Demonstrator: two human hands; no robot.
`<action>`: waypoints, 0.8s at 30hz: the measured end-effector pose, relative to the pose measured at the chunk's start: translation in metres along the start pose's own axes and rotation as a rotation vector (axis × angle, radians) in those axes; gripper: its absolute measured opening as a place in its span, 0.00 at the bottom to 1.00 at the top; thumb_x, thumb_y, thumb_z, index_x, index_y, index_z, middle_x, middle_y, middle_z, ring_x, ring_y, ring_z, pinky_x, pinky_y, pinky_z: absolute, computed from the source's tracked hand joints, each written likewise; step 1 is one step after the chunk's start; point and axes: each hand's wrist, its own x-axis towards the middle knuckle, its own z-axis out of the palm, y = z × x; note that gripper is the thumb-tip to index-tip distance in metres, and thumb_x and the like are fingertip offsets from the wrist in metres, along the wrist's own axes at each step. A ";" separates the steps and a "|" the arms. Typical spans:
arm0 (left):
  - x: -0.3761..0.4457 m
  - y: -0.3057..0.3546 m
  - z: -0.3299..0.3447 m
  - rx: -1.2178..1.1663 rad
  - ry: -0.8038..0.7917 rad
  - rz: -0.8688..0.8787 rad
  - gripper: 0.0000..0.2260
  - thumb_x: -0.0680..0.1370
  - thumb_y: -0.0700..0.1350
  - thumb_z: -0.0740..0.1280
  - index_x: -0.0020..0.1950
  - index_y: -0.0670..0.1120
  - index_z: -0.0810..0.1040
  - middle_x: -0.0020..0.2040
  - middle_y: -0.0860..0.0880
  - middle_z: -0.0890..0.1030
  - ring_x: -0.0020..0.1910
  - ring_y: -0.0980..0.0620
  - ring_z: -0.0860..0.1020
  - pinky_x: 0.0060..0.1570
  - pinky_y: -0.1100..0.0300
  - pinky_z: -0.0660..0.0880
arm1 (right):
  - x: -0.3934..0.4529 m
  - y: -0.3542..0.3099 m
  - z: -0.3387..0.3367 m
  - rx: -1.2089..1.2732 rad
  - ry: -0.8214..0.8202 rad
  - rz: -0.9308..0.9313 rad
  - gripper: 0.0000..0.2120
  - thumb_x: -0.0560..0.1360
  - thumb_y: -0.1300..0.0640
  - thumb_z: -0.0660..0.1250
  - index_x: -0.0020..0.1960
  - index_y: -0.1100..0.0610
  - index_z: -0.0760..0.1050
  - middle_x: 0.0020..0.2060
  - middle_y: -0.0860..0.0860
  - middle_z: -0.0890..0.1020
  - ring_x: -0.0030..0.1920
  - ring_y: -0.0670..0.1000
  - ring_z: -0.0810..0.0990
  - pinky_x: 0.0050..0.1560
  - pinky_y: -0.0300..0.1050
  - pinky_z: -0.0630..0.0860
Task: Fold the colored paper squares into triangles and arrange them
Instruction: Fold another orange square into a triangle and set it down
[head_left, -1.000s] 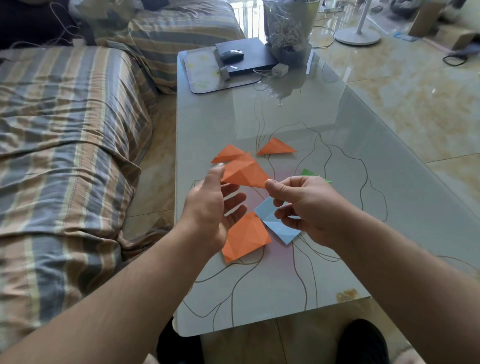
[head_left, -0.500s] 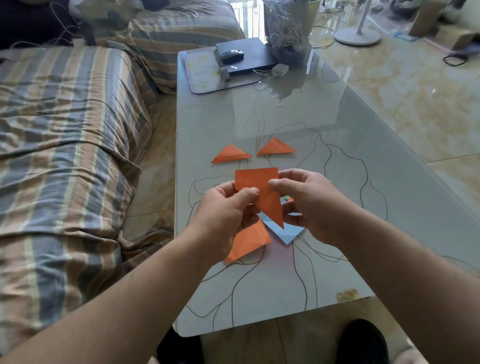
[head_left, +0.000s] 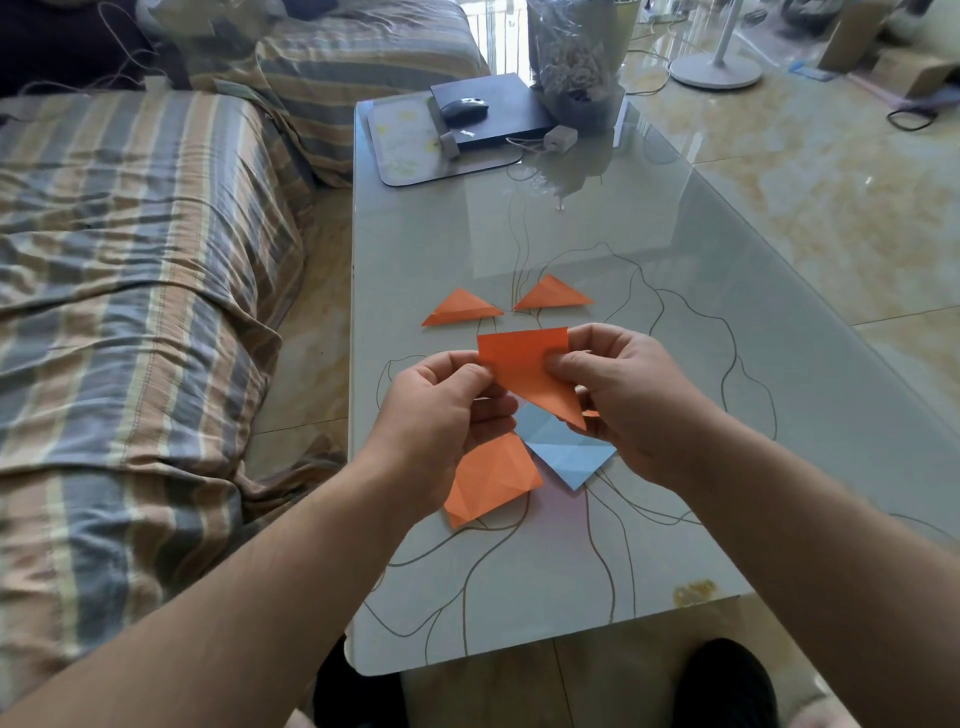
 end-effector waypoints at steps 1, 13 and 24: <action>0.001 0.001 0.000 -0.015 -0.002 -0.003 0.07 0.84 0.36 0.63 0.50 0.43 0.81 0.35 0.46 0.82 0.35 0.50 0.83 0.40 0.55 0.84 | 0.000 0.000 0.000 0.002 -0.004 0.001 0.06 0.81 0.63 0.69 0.48 0.54 0.81 0.38 0.55 0.82 0.32 0.52 0.74 0.28 0.39 0.74; 0.002 0.002 -0.005 0.066 -0.034 0.047 0.09 0.82 0.34 0.66 0.59 0.44 0.78 0.44 0.43 0.84 0.40 0.48 0.83 0.46 0.52 0.83 | 0.000 0.003 0.000 -0.055 -0.071 -0.006 0.04 0.80 0.60 0.70 0.55 0.55 0.80 0.41 0.52 0.86 0.33 0.51 0.80 0.37 0.43 0.78; -0.003 0.001 -0.007 0.175 -0.147 0.185 0.06 0.84 0.36 0.64 0.57 0.46 0.76 0.44 0.39 0.82 0.45 0.42 0.84 0.54 0.42 0.83 | 0.004 0.005 -0.002 -0.034 -0.034 0.003 0.03 0.80 0.60 0.71 0.52 0.53 0.82 0.38 0.51 0.84 0.34 0.51 0.80 0.39 0.45 0.77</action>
